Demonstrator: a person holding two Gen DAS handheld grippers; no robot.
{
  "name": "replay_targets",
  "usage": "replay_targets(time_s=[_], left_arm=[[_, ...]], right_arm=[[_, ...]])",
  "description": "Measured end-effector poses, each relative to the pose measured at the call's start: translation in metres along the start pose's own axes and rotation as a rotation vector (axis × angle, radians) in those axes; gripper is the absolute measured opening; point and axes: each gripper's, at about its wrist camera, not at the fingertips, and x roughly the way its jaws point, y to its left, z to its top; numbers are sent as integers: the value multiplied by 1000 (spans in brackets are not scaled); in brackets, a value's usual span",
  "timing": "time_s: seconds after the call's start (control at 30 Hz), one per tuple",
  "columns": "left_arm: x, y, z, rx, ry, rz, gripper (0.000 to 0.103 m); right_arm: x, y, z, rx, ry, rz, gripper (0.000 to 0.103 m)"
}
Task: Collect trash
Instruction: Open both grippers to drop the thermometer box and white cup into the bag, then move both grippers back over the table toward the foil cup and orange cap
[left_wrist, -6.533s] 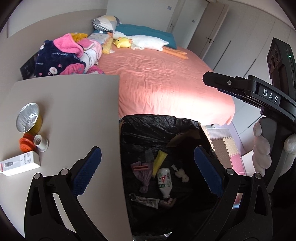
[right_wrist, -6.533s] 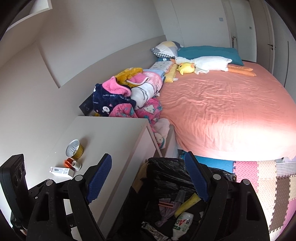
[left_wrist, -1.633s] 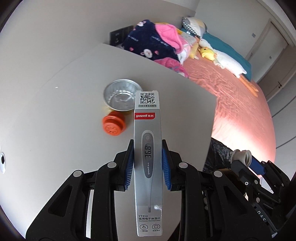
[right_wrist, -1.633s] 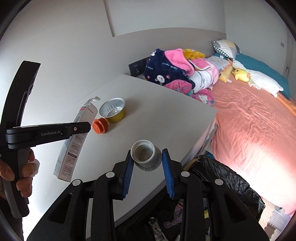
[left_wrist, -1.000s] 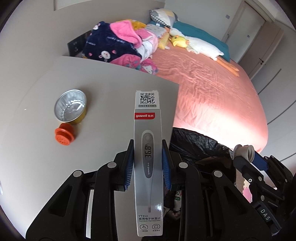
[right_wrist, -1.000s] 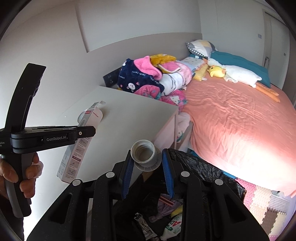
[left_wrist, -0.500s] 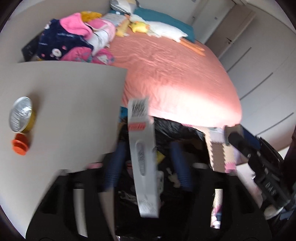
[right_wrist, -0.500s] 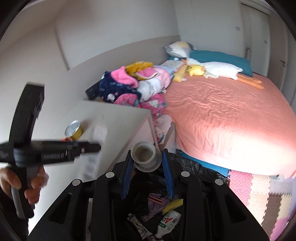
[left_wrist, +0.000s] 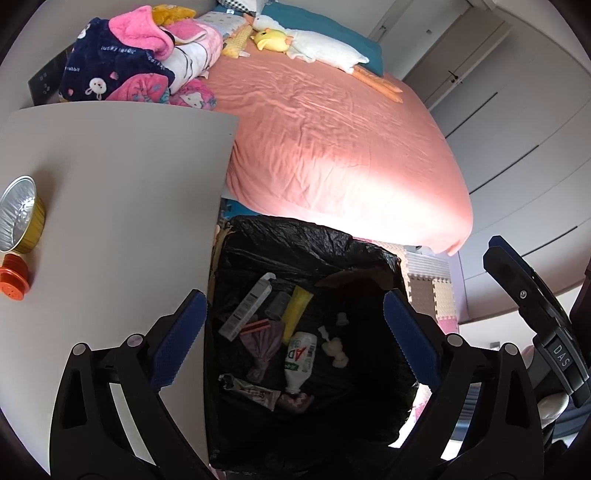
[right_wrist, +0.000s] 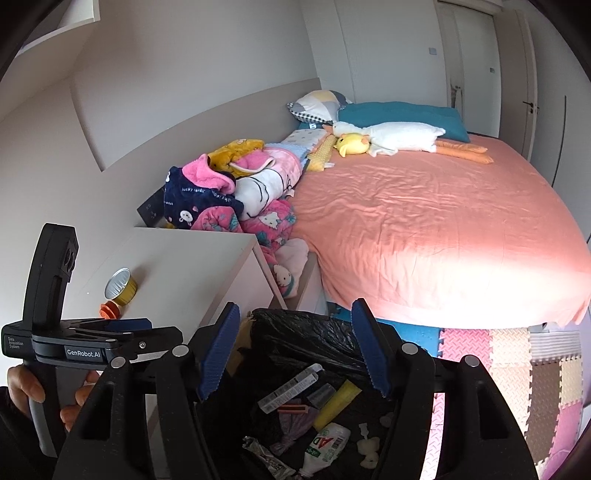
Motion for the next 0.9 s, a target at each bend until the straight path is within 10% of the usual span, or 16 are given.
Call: replay_targets(time_s=[0.9], left_arm=[[-30, 72, -25, -136, -47, 109, 93]], right_arm=[[37, 71, 2, -119, 71, 134, 64]])
